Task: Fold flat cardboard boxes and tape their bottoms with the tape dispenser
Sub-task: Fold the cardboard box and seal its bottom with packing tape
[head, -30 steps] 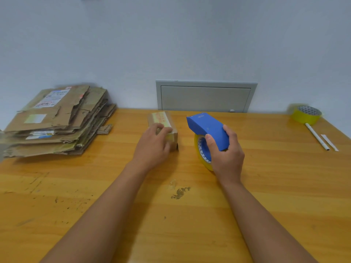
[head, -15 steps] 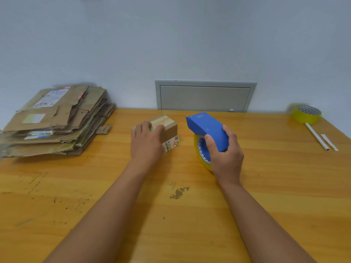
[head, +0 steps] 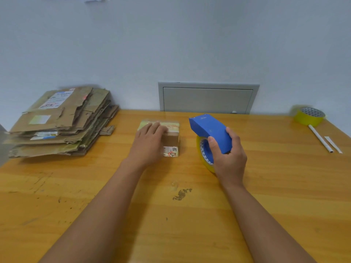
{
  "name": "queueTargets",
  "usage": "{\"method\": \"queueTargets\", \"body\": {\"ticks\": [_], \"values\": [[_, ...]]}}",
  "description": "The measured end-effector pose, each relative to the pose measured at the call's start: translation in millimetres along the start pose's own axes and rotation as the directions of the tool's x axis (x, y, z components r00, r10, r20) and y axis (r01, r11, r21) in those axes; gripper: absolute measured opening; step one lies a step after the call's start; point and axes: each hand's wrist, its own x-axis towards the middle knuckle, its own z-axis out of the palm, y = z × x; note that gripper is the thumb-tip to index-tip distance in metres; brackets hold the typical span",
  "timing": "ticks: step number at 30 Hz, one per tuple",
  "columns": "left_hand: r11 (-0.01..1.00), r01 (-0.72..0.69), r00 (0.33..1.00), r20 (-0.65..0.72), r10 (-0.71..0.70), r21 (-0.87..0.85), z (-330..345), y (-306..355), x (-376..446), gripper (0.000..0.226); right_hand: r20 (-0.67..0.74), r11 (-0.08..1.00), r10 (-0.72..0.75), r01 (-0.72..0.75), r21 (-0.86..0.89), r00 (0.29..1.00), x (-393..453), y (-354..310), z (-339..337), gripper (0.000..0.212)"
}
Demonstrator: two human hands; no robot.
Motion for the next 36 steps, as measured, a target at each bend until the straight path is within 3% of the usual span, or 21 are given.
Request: {"method": "queueTargets", "body": {"ticks": [1, 3, 5, 8, 11, 13, 16, 22, 25, 31, 33, 36], "values": [[0.998, 0.054, 0.998, -0.007, -0.054, -0.011, 3, 8, 0, 0.051, -0.003, 1.000, 0.000, 0.000, 0.001, 1.000, 0, 0, 0, 0.060], [0.983, 0.181, 0.983, -0.033, -0.180, 0.009, 8, 28, 4, 0.072, -0.009, 1.000, -0.003, 0.003, 0.004, 1.000, -1, -1, -1, 0.060], [0.972, 0.234, 0.968, -0.101, -0.230, 0.034, 11, 41, 9, 0.079, -0.007, 1.000, -0.006, 0.006, 0.006, 1.000, -1, -1, -2, 0.060], [0.985, 0.162, 0.976, -0.134, -0.170, -0.068, 15, 39, 7, 0.061, -0.014, 1.000, 0.008, -0.008, 0.018, 1.000, -1, -1, -3, 0.062], [0.978, -0.038, 0.998, -0.057, 0.026, -0.205, 12, 18, -4, 0.043, -0.015, 1.000, -0.011, 0.011, 0.011, 1.000, -1, 1, -2, 0.060], [0.968, -0.096, 0.995, -0.021, 0.093, -0.232, 7, 7, -13, 0.044, -0.014, 1.000, -0.019, 0.019, 0.000, 1.000, -1, 3, -1, 0.059], [0.973, -0.071, 0.997, -0.025, 0.067, -0.221, 2, 8, -17, 0.056, -0.016, 1.000, -0.005, 0.006, 0.012, 1.000, 0, 4, 0, 0.061], [0.952, -0.078, 0.989, 0.100, 0.112, -0.297, -9, -2, -19, 0.049, 0.017, 0.994, 0.048, -0.049, 0.100, 0.999, 4, 0, -5, 0.062], [0.949, -0.091, 0.991, 0.066, 0.116, -0.303, -18, -11, -22, 0.049, 0.053, 0.971, 0.088, -0.097, 0.219, 0.995, 7, -4, -10, 0.064], [0.979, -0.093, 0.988, 0.101, 0.113, -0.182, -23, -3, -25, 0.054, 0.185, 0.858, 0.057, -0.143, 0.494, 0.981, 26, -24, -28, 0.041], [0.930, 0.000, 0.997, 0.066, 0.026, -0.366, -28, 4, -28, 0.052, 0.244, 0.819, 0.046, -0.176, 0.546, 0.969, 28, -30, -33, 0.043], [0.658, 0.140, 0.970, -0.032, -0.243, -0.740, -42, 22, -29, 0.030, 0.348, 0.781, 0.034, -0.243, 0.575, 0.937, 28, -35, -39, 0.044]]}}
